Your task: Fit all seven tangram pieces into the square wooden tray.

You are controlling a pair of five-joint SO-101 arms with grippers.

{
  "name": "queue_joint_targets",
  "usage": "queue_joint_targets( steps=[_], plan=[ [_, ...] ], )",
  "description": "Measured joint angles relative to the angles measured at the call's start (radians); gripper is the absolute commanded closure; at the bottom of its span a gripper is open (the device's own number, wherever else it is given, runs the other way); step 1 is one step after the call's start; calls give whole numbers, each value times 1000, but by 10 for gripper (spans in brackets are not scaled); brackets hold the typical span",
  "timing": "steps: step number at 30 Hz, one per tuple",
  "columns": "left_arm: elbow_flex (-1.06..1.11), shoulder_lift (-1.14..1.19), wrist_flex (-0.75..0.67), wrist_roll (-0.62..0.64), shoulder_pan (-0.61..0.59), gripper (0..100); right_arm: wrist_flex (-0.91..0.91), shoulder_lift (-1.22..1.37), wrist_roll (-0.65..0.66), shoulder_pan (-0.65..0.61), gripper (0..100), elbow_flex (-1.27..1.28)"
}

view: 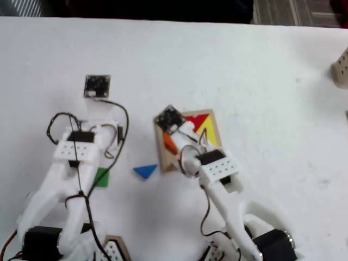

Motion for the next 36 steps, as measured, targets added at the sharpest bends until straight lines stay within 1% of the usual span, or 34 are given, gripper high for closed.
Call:
queue_joint_targets(
  steps=[6,10,16,19,25,29,32,36],
  plan=[
    [0,0,0,0,0,906,-8,91,0,40,981,-44],
    [0,0,0,0,0,906,-6,100,0,48,981,-60],
    [0,0,0,0,0,906,9,100,0,147,981,-60],
    [0,0,0,0,0,906,11,100,0,169,981,-60],
    [0,0,0,0,0,906,11,60,0,180,981,-60],
    [0,0,0,0,0,906,11,11,-77,176,981,-60],
    [0,0,0,0,0,906,37,0,-92,178,981,-60],
    [0,0,0,0,0,906,121,0,-98,112,981,-60]
  ],
)
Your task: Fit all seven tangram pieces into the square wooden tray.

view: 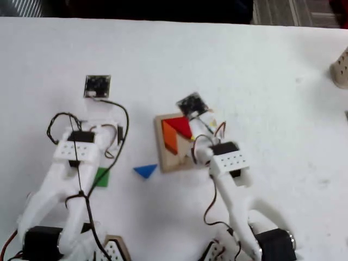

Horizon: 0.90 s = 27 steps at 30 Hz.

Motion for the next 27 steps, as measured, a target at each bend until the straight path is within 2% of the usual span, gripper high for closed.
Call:
queue_joint_targets(
  steps=[4,22,27],
  plan=[
    [0,0,0,0,0,906,28,0,0,-64,981,11],
    [0,0,0,0,0,906,-20,92,23,-48,981,-11],
    [0,0,0,0,0,906,-110,103,23,-46,981,-12]
  ],
)
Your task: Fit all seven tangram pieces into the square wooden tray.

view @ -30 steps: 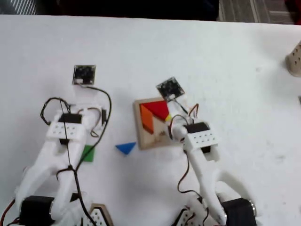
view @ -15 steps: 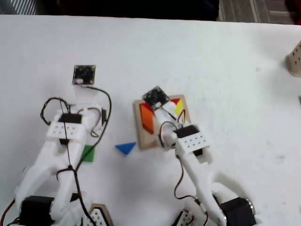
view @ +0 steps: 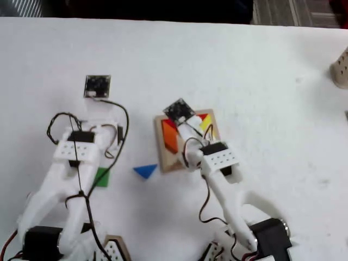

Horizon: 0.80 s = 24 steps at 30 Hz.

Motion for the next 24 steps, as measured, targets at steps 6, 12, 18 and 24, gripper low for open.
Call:
queue_joint_targets(
  steps=[6,12,18,24],
  plan=[
    [0,0,0,0,0,906,-34,87,5,2,981,-69],
    [0,0,0,0,0,906,-34,140,8,3,981,-126],
    [0,0,0,0,0,906,54,75,8,25,981,-130],
    [0,0,0,0,0,906,57,-143,18,83,981,20]
  ],
)
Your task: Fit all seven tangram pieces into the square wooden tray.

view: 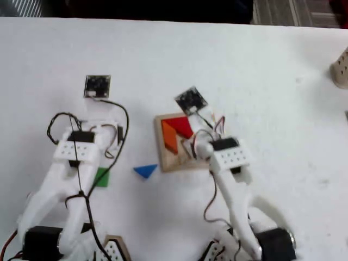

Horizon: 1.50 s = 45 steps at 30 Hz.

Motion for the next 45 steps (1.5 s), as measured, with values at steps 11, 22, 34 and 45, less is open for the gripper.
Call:
queue_joint_targets(
  steps=[11,22,34,45],
  plan=[
    [0,0,0,0,0,906,-14,-69,44,6,981,118],
    [0,0,0,0,0,906,48,153,123,-32,981,-32],
    [0,0,0,0,0,906,-71,169,123,-107,981,-35],
    [0,0,0,0,0,906,-43,169,95,-54,981,-35]
  ],
)
